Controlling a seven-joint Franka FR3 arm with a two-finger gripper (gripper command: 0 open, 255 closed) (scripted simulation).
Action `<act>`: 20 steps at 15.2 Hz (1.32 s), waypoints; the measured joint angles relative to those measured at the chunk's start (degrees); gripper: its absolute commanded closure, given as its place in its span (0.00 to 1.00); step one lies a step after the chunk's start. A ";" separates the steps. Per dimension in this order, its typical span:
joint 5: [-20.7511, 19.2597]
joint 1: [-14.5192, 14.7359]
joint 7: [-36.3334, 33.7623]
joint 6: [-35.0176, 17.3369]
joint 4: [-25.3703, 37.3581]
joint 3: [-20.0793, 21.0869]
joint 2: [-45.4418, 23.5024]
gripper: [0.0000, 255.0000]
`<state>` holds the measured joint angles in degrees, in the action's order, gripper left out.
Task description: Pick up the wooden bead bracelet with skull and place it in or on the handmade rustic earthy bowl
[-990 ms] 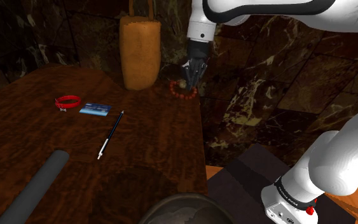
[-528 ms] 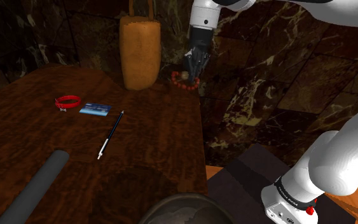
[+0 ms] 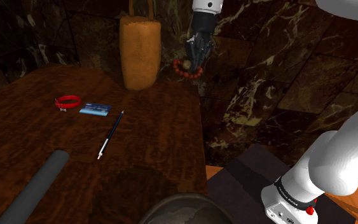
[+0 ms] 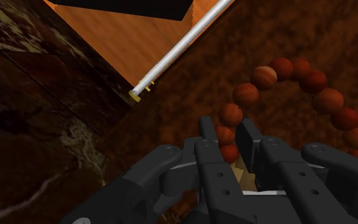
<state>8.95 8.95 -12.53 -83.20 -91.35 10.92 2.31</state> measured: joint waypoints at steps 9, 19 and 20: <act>-0.34 0.03 -1.21 7.60 10.52 0.03 -2.89 1.00; 2.40 3.63 -8.98 7.17 3.64 3.87 5.01 1.00; 2.73 4.07 -9.90 6.70 2.64 4.42 5.75 1.00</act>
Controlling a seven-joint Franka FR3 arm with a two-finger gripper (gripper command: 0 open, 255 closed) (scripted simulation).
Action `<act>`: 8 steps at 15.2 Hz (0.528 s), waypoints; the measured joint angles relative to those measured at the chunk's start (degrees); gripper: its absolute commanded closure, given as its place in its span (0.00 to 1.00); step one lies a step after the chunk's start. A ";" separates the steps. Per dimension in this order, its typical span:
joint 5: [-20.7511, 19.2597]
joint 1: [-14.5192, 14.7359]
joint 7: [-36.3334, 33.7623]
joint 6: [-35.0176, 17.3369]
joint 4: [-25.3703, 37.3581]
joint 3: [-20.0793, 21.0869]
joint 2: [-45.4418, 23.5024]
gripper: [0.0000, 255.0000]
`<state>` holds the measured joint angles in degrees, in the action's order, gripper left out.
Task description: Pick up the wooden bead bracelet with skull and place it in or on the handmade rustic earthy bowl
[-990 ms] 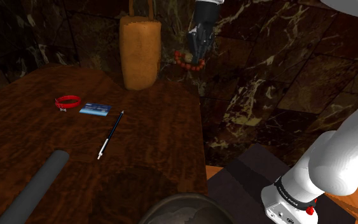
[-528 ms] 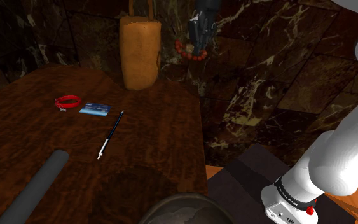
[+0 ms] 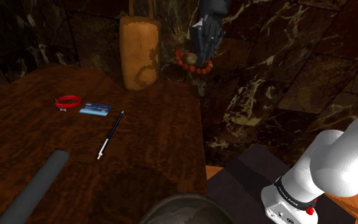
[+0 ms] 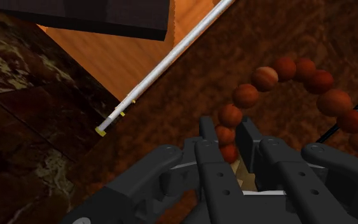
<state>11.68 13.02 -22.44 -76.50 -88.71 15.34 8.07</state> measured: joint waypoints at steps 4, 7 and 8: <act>1.86 2.12 -4.74 -1.42 -4.13 2.79 3.81 1.00; 3.00 3.54 -8.38 -1.70 -5.01 4.91 5.27 1.00; 3.50 4.06 -9.62 -2.00 -5.80 5.66 6.06 1.00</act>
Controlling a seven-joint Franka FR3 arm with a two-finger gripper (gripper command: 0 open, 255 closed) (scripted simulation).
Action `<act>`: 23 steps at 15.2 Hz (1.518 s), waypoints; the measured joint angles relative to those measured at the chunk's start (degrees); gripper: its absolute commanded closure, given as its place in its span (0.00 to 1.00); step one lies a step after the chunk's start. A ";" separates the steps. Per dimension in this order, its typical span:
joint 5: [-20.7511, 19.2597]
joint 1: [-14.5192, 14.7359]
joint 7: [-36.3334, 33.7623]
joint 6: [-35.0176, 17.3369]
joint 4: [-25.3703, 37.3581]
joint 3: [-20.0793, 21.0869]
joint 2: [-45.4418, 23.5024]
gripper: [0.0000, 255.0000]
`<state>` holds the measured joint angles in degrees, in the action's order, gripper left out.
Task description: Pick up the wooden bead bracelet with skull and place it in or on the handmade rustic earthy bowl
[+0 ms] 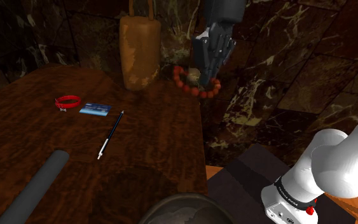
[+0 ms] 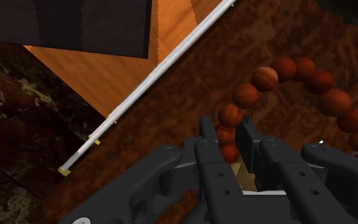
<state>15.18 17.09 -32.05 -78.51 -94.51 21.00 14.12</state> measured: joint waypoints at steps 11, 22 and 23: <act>3.64 5.13 -14.70 -2.68 -0.99 9.74 2.31 1.00; 2.92 9.18 -29.49 -7.27 2.29 20.96 -2.11 1.00; 2.99 9.28 -29.61 -7.80 1.75 21.13 -2.04 1.00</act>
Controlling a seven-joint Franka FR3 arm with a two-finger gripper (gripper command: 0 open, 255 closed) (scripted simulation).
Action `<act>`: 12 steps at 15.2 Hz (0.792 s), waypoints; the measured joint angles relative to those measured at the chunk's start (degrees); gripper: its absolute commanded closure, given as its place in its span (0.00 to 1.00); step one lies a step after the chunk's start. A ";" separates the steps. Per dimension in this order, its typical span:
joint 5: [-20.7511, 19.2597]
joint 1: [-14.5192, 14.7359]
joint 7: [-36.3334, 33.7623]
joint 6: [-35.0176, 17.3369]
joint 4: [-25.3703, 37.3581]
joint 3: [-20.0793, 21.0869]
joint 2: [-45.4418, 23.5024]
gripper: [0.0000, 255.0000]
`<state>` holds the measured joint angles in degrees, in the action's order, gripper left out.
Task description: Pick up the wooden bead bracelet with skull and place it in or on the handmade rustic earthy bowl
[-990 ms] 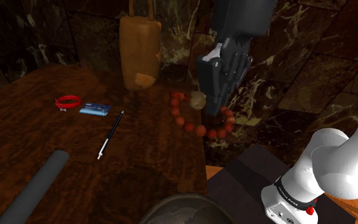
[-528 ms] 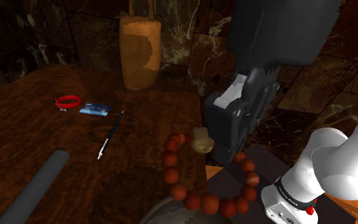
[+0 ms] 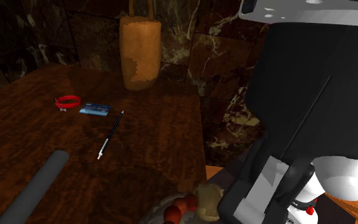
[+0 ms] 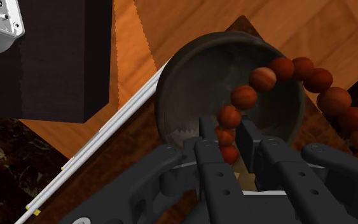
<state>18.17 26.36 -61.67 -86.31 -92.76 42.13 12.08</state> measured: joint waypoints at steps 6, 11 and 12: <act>1.13 0.30 1.52 -4.45 -6.09 -0.20 1.82 1.00; 2.00 0.59 2.70 -7.86 -10.69 -0.29 3.08 1.00; 2.17 0.64 2.87 -8.16 -11.23 -0.36 3.34 1.00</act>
<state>20.34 27.00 -58.79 -94.46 -103.99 41.77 15.42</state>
